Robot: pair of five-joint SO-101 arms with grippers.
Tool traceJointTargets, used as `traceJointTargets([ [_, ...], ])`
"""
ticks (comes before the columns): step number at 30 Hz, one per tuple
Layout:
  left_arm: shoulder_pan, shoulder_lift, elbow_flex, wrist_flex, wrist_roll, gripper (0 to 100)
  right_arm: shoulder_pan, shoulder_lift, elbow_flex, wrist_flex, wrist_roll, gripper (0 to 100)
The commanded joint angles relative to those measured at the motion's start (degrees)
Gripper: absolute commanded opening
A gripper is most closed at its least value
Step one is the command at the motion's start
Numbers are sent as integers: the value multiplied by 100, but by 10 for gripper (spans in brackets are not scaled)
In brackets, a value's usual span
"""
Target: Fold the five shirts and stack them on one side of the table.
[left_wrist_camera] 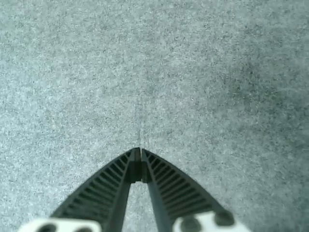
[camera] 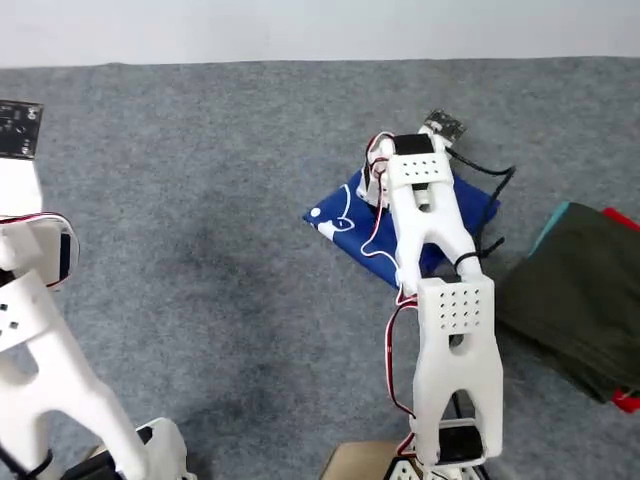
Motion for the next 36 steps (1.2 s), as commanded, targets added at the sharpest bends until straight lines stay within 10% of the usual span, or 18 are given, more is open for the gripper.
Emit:
traceJointTargets([
  [1, -9, -141, -22, 18, -79, 7, 251, 198, -167, -66, -70, 474],
  [13, -9, -114, -22, 18, -79, 7, 488, 233, -167, 347, 18, 24],
  [36, -9, -158, -57, 44, -79, 7, 681, -2308, -1081, 2237, 1697, 9],
])
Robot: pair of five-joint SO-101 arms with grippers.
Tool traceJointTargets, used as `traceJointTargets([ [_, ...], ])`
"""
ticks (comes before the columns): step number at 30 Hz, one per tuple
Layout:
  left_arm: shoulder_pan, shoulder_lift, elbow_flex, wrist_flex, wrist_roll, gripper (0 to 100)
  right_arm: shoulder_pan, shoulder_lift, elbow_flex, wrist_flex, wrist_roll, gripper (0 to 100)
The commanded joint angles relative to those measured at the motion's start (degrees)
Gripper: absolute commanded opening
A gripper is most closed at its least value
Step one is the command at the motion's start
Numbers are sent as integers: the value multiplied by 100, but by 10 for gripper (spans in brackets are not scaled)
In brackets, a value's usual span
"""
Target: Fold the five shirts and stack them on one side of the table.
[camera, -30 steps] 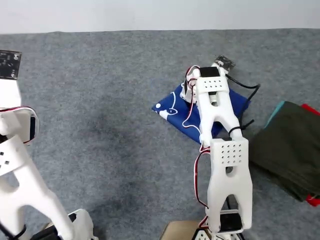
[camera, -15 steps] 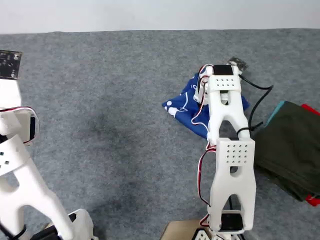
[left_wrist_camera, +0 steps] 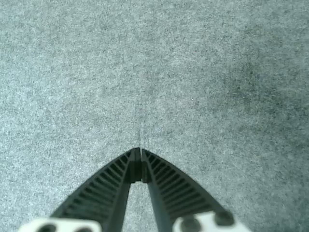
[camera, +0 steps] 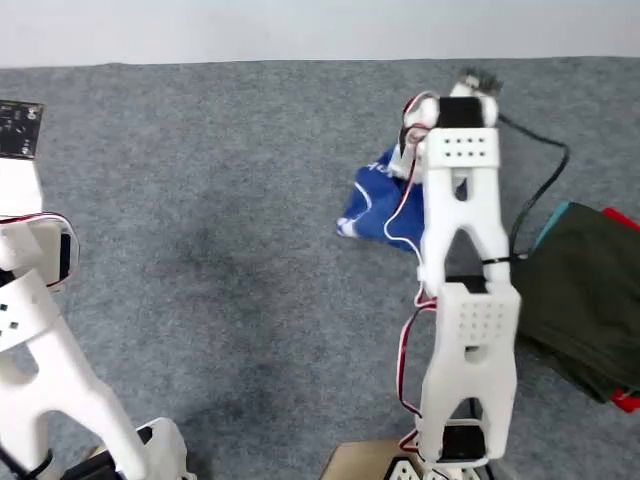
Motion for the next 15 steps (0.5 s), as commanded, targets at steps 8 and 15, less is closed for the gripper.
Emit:
traceJointTargets([
  [8, -9, -158, -57, 53, -79, 6, 1244, -2237, 1741, 242, 1046, 9],
  [15, -9, -158, -48, 53, -79, 6, 2176, -3055, 2453, 242, 1785, 8],
])
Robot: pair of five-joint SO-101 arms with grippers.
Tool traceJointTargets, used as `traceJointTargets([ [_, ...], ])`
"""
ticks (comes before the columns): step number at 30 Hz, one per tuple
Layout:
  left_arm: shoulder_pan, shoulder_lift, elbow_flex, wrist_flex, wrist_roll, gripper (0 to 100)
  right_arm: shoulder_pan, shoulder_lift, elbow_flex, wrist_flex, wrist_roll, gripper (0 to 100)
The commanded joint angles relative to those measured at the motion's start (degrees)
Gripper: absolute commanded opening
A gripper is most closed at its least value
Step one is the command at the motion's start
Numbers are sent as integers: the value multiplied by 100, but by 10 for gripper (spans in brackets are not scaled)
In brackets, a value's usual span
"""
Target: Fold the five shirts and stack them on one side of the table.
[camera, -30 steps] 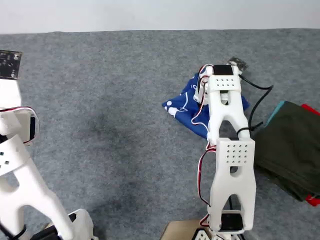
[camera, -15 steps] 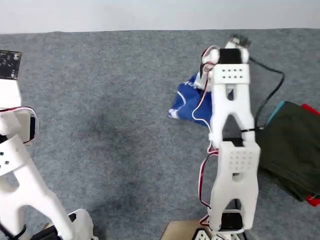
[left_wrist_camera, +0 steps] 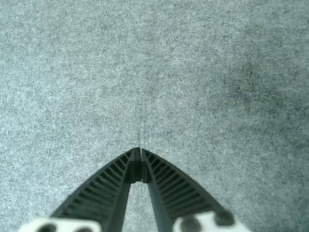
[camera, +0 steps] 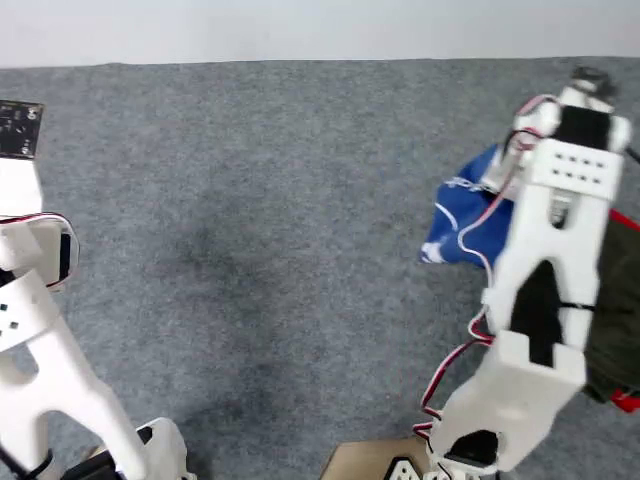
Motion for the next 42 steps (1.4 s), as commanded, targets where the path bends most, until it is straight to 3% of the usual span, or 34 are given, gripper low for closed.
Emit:
traceJointTargets([
  [1, -9, -158, -48, 53, -79, 6, 497, -690, 123, 242, 404, 8],
  [17, 9, -149, -40, 26, -79, 6, 1947, -444, 369, 233, 1398, 8],
  [26, 721, -149, -22, 26, -70, 6, 2501, 198, 369, 242, 1978, 16],
  [28, 791, -149, -22, 35, -70, 6, 2615, 259, 369, 251, 1978, 75],
  [33, 800, -149, -22, 26, -70, 6, 2923, -66, 369, 251, 1723, 397],
  [35, 800, -149, -22, 26, -70, 6, 2949, -338, 369, 251, 1723, 470],
  [42, 791, -149, -22, 35, -70, 6, 2651, -1182, 369, 242, 1723, 385],
])
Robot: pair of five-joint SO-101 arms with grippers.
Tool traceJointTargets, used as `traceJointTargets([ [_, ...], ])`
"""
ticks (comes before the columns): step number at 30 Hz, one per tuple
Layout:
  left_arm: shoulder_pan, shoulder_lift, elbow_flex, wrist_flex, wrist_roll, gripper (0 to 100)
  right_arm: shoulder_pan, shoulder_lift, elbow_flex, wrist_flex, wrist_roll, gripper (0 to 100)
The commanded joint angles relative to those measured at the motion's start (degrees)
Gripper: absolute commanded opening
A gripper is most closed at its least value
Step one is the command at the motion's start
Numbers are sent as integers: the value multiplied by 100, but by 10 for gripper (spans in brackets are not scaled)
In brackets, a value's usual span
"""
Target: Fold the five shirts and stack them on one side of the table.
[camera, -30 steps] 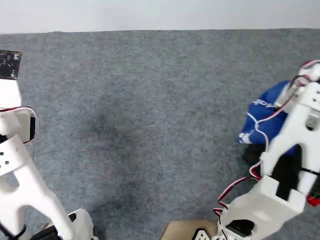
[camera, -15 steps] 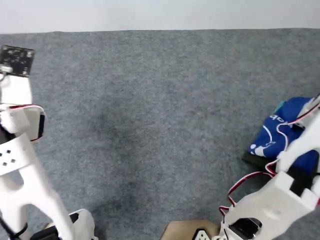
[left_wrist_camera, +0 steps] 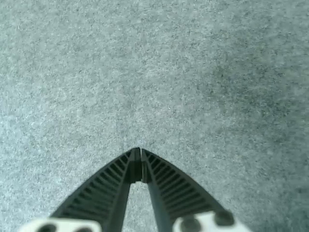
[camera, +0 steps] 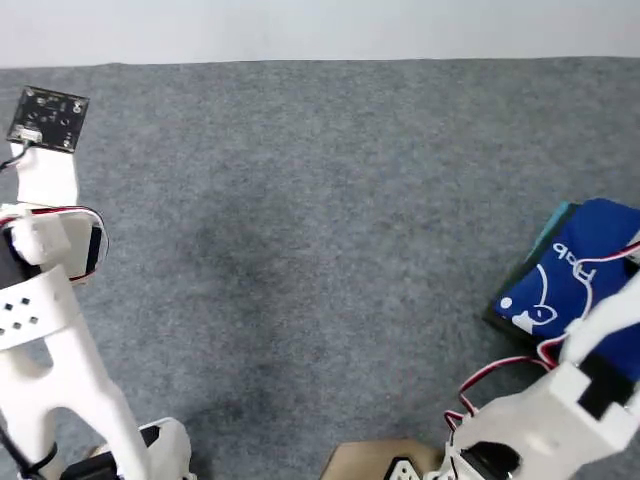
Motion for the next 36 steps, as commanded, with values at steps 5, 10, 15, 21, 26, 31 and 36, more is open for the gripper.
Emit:
traceJointTargets([
  [5, 35, -149, -22, 44, -70, 6, -593, -936, -35, 233, -79, 169],
  [10, 26, -149, -22, 53, -70, 6, -690, -892, 44, 215, 202, 42],
  [15, 26, -149, -22, 53, -70, 6, -101, -207, 97, -136, 352, 6],
  [21, 26, -149, -22, 62, -70, 6, 629, 954, 97, -637, 941, 9],
  [26, 26, -149, -13, 62, -70, 6, 734, 1675, -79, -927, 958, 9],
  [31, 26, -149, -13, 62, -70, 6, 215, 1218, -1029, 4, 932, 9],
  [36, 44, -149, -13, 62, -70, 6, -462, 479, -1116, 233, 932, 9],
])
